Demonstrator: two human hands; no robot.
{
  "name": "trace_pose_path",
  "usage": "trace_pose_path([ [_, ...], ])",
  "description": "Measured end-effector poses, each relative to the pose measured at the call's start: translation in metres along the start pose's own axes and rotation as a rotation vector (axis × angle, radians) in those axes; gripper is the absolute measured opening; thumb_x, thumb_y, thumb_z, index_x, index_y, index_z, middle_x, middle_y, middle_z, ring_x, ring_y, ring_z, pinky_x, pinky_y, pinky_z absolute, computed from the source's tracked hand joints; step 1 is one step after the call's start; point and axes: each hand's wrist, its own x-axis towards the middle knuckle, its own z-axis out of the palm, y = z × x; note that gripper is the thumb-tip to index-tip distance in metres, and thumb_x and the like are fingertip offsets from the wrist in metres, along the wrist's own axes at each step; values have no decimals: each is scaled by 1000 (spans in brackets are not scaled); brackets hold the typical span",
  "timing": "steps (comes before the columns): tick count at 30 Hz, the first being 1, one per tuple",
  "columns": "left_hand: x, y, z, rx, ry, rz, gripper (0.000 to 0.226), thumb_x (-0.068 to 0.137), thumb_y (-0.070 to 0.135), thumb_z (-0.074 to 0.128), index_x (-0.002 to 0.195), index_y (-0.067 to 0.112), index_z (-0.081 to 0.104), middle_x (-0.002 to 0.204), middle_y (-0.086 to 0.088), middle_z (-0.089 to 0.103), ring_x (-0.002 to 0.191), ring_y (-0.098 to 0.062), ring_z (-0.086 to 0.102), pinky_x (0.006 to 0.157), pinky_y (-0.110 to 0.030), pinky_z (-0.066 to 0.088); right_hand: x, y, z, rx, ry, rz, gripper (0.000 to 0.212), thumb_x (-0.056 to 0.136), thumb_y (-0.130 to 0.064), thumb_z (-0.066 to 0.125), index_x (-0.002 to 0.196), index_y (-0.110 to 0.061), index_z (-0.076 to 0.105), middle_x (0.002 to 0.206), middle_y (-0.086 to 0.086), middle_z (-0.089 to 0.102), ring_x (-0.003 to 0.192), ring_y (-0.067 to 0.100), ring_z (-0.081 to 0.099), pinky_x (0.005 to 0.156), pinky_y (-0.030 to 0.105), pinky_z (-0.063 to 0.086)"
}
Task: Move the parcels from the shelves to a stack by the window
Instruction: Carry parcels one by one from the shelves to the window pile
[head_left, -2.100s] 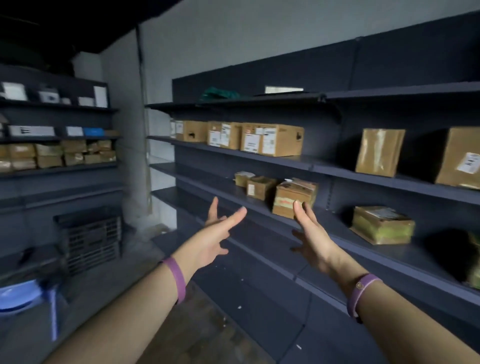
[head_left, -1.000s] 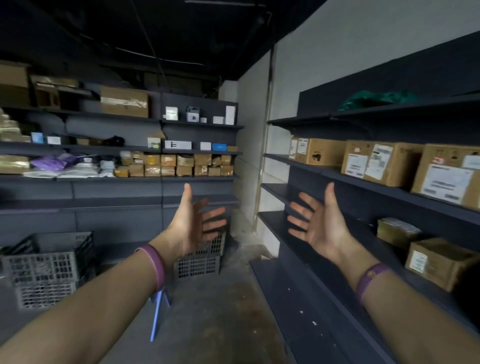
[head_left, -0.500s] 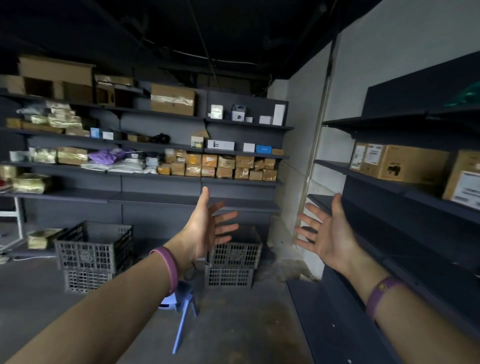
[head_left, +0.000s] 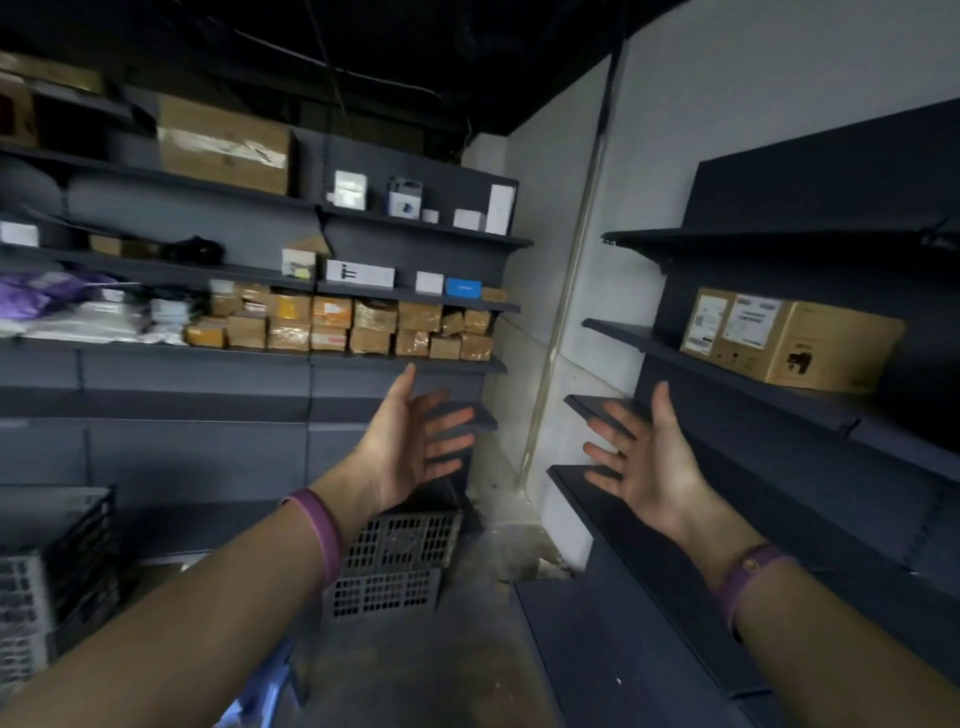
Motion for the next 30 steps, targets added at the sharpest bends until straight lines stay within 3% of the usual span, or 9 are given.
trace_pose_path([
  [2,34,-3,3,15,-29,-20,69,95,69,25,142,23,46,124,-8,67,116,-30,60,102,-48,40,26,-2,-7,5,13,-12,72,88,-81,22,128,-32,57,145,1,51,136,28,44,100,47,39],
  [4,69,-6,8,21,-48,-41,71,95,69,24,144,23,44,125,-8,67,117,-30,60,105,-49,38,52,-1,-17,11,23,-21,75,87,-82,22,131,-32,57,142,-1,53,135,26,44,93,45,41],
  [7,119,-13,19,44,-80,-62,72,94,70,24,145,23,43,124,-7,68,114,-29,62,105,-49,39,94,3,-33,18,36,-32,83,86,-84,24,144,-30,49,138,-3,55,137,26,43,102,47,38],
  [15,264,-13,30,112,-106,-23,72,90,74,26,140,27,49,117,-2,72,110,-27,66,86,-42,47,245,-5,-67,45,19,-70,82,87,-82,27,144,-27,50,143,4,54,134,29,48,108,49,39],
  [22,391,11,41,140,-61,34,74,91,75,24,139,24,48,115,-3,73,111,-29,63,84,-43,47,388,-30,-84,100,-30,-65,81,88,-81,29,144,-25,49,146,6,53,135,30,47,115,53,34],
  [27,472,10,62,126,-91,34,75,92,72,24,144,22,46,116,-4,72,110,-29,64,93,-45,45,450,-38,-104,77,-34,-60,81,89,-80,27,144,-24,50,145,7,54,135,30,47,115,53,34],
  [30,517,2,84,124,-137,11,74,92,73,24,142,23,46,117,-5,72,108,-28,67,88,-44,48,475,-45,-126,44,18,-68,81,89,-80,25,142,-25,52,142,6,56,134,30,49,112,51,38],
])
